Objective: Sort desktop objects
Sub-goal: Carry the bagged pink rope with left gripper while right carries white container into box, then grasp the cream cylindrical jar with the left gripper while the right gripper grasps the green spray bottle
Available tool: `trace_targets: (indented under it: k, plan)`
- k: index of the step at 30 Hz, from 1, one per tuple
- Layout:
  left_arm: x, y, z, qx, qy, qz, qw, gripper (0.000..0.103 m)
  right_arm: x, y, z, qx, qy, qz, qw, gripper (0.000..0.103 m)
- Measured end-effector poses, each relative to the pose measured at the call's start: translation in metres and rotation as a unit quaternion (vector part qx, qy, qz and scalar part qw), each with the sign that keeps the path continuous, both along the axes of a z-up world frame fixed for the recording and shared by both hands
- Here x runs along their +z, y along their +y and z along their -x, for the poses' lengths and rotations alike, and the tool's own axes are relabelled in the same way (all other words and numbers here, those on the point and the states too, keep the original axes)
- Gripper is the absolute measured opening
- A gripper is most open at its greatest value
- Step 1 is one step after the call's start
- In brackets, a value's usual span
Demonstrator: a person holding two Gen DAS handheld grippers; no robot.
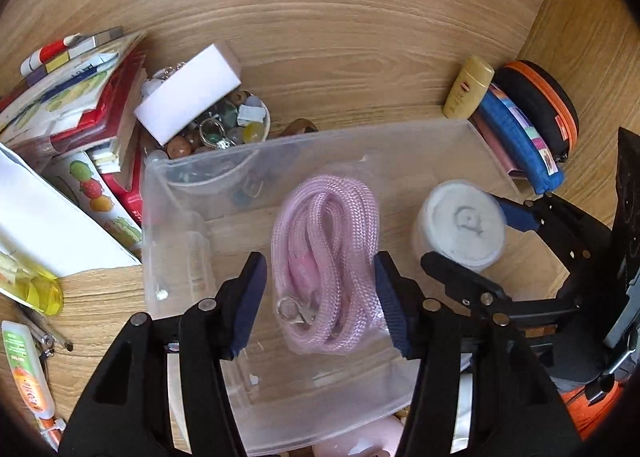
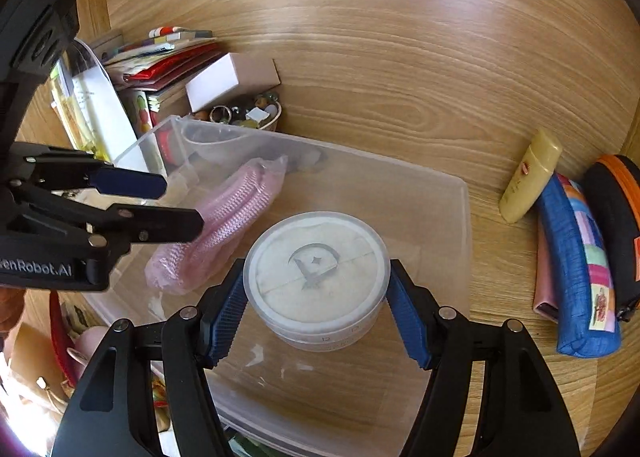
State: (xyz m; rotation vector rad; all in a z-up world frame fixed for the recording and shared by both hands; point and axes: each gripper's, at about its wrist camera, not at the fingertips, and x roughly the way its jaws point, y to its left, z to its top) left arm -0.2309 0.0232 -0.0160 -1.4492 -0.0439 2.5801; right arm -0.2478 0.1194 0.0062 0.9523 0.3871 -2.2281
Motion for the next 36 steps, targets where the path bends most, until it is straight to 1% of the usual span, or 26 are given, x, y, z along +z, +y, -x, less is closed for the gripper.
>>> trace_targets:
  k: [3, 5, 10, 12, 14, 18, 20, 22, 23, 24, 26, 28, 32, 36]
  plan:
    - [-0.002, 0.002, -0.002, -0.004, -0.004, 0.000, 1.0000, 0.054, 0.003, -0.001, -0.003, -0.002, 0.014, -0.004, 1.000, 0.064]
    - [-0.001, 0.001, -0.007, -0.004, -0.004, 0.001, 1.0000, 0.054, 0.004, -0.002, -0.004, 0.000, 0.014, -0.004, 1.000, 0.064]
    - [0.010, 0.001, -0.016, 0.002, 0.007, -0.005, 1.0000, 0.055, 0.010, -0.001, -0.009, 0.005, 0.022, 0.007, 1.000, 0.065]
    - [0.017, 0.001, -0.020, 0.007, 0.015, -0.008, 0.9998, 0.058, 0.014, 0.002, -0.012, 0.005, 0.029, 0.013, 0.999, 0.068]
    - [0.025, -0.003, -0.028, 0.013, 0.025, -0.011, 0.9995, 0.064, 0.019, 0.005, -0.013, 0.004, 0.033, 0.021, 0.999, 0.075]
    - [0.042, -0.011, -0.046, 0.023, 0.047, -0.014, 0.9986, 0.070, 0.030, 0.011, -0.016, -0.004, 0.042, 0.033, 0.999, 0.078]
    - [0.050, -0.016, -0.058, 0.029, 0.060, -0.017, 0.9976, 0.075, 0.037, 0.016, -0.019, -0.010, 0.047, 0.039, 0.998, 0.081]
    - [0.057, -0.020, -0.070, 0.032, 0.075, -0.013, 0.9966, 0.076, 0.042, 0.021, -0.024, -0.014, 0.053, 0.043, 0.998, 0.082]
    - [0.061, -0.022, -0.077, 0.034, 0.083, -0.010, 0.9960, 0.078, 0.046, 0.024, -0.027, -0.014, 0.058, 0.046, 0.997, 0.082]
    - [0.064, -0.024, -0.084, 0.037, 0.090, -0.007, 0.9953, 0.081, 0.049, 0.027, -0.030, -0.014, 0.062, 0.047, 0.997, 0.083]
    - [0.069, -0.032, -0.100, 0.041, 0.105, -0.007, 0.9936, 0.092, 0.054, 0.034, -0.039, -0.017, 0.074, 0.047, 0.996, 0.085]
    - [0.072, -0.041, -0.118, 0.047, 0.119, -0.006, 0.9918, 0.093, 0.057, 0.040, -0.047, -0.016, 0.084, 0.048, 0.995, 0.085]
    - [0.071, -0.051, -0.145, 0.058, 0.133, 0.002, 0.9894, 0.094, 0.061, 0.051, -0.067, -0.016, 0.098, 0.049, 0.994, 0.088]
    - [0.063, -0.056, -0.172, 0.059, 0.145, 0.021, 0.9875, 0.095, 0.060, 0.060, -0.080, -0.013, 0.084, 0.062, 0.994, 0.093]
